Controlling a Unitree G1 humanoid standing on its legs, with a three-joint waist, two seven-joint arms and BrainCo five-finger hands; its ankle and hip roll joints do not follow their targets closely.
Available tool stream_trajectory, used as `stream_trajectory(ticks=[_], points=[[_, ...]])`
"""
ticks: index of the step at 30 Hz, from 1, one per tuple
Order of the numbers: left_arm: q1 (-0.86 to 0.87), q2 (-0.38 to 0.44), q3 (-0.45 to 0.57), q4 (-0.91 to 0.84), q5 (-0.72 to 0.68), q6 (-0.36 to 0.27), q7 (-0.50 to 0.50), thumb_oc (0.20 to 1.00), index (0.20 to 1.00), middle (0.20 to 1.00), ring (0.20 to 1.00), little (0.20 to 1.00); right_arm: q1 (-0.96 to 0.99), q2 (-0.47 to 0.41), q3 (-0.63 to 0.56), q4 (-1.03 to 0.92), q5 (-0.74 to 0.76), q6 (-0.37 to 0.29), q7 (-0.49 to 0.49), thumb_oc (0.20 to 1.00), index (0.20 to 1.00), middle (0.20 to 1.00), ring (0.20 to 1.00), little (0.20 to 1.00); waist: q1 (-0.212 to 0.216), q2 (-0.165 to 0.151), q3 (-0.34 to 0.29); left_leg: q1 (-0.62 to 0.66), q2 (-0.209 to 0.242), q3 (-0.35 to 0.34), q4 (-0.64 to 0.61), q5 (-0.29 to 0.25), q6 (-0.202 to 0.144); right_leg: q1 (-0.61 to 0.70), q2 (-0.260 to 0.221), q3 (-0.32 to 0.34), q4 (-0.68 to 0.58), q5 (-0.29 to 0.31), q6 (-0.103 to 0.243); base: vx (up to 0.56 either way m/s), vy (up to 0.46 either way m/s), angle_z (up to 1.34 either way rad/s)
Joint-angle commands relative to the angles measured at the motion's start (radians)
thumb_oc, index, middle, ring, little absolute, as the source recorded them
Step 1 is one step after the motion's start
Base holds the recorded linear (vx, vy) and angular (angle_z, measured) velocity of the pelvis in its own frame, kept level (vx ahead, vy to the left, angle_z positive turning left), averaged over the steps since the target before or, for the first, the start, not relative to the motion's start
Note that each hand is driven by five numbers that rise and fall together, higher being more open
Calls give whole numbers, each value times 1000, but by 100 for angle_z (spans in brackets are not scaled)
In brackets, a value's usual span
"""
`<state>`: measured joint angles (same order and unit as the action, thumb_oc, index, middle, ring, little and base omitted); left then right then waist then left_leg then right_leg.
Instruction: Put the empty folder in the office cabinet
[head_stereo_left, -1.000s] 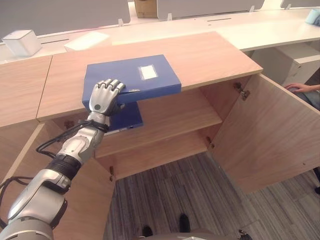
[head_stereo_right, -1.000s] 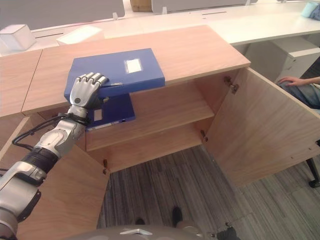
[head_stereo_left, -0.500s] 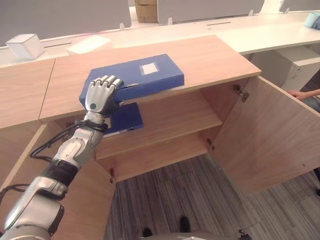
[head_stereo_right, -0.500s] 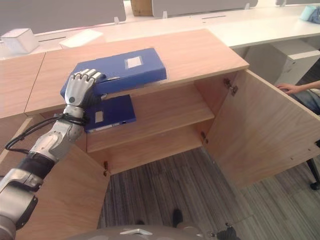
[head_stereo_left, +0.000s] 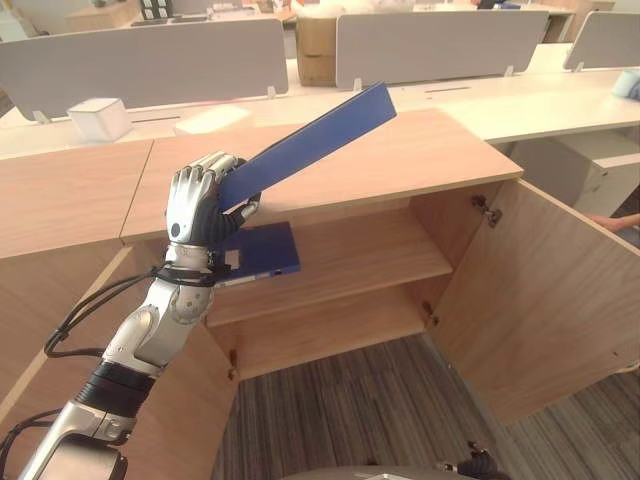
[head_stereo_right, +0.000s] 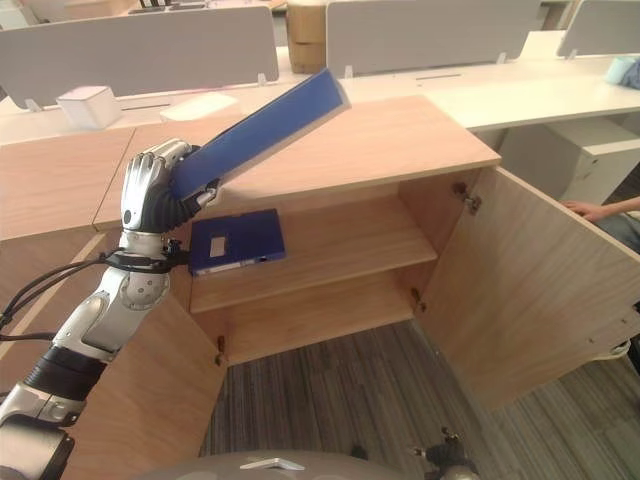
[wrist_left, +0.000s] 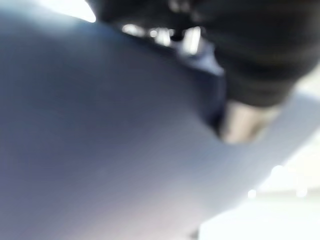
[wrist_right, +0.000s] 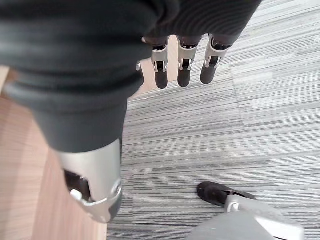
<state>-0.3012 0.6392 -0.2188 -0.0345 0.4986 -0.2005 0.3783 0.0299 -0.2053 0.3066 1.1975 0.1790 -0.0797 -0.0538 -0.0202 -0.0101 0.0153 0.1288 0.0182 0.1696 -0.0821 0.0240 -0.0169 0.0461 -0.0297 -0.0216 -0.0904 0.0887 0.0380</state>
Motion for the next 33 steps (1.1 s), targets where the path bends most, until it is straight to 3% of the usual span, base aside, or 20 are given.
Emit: stream_trajectory(ticks=[1, 9, 11, 14, 18, 23, 28, 33], points=[[-97, 1, 91, -15, -77, -35, 30, 200, 200, 200, 200, 200, -59, -15, 18, -18, 43, -24, -16, 1000, 1000, 1000, 1000, 1000, -14, -22, -19, -11, 34, -51, -5, -83, -57, 61, -32, -59, 3, -75, 60, -5, 10, 6], [-56, -44, 125, -72, -249, -64, -10, 200, 200, 200, 200, 200, -75, -30, 9, -109, 81, -32, -21, 1000, 1000, 1000, 1000, 1000, -10, -23, -34, -9, 30, -60, -5, -80, -52, 64, -38, -65, 3, -72, 61, -15, 16, 5], [-25, -79, 138, -93, -395, -89, -30, 200, 200, 200, 200, 200, -70, -53, -13, -213, 122, -42, -23, 1000, 1000, 1000, 1000, 1000, -10, -24, -39, -6, 28, -60, -5, -78, -49, 66, -40, -64, 3, -69, 60, -32, 21, -1], [-9, -95, 147, -102, -487, -101, -56, 200, 200, 200, 200, 200, -71, -75, -39, -272, 150, -48, -28, 1000, 1000, 1000, 1000, 1000, -9, -25, -42, -5, 27, -61, -5, -78, -48, 67, -42, -65, 3, -67, 61, -23, 15, -1], [46, -130, 164, -116, -688, -113, -133, 200, 200, 200, 200, 200, -105, -163, -145, -426, 213, -72, -68, 1000, 1000, 1000, 1000, 1000, -6, -27, -56, 2, 24, -61, -5, -80, -41, 73, -45, -66, 3, -67, 61, -31, 24, 0], [80, -140, 171, -128, -802, -107, -189, 200, 200, 200, 200, 200, -158, -256, -234, -557, 246, -99, -107, 1000, 1000, 1000, 1000, 1000, -2, -28, -63, 9, 22, -60, -5, -82, -34, 77, -48, -64, 3, -66, 62, -31, 26, 0], [136, -155, 157, -158, -953, -90, -257, 200, 200, 200, 200, 200, -259, -355, -341, -731, 306, -166, -167, 1000, 1000, 1000, 1000, 1000, 9, -35, -74, 18, 18, -58, -5, -87, -22, 84, -51, -62, 3, -65, 63, -26, 26, 0], [177, -169, 130, -198, -1048, -73, -294, 200, 200, 200, 200, 200, -341, -382, -336, -770, 375, -195, -174, 1000, 1000, 1000, 1000, 1000, 22, -40, -73, 26, 15, -54, -5, -91, -16, 87, -53, -59, 3, -61, 66, -9, 9, -1]])
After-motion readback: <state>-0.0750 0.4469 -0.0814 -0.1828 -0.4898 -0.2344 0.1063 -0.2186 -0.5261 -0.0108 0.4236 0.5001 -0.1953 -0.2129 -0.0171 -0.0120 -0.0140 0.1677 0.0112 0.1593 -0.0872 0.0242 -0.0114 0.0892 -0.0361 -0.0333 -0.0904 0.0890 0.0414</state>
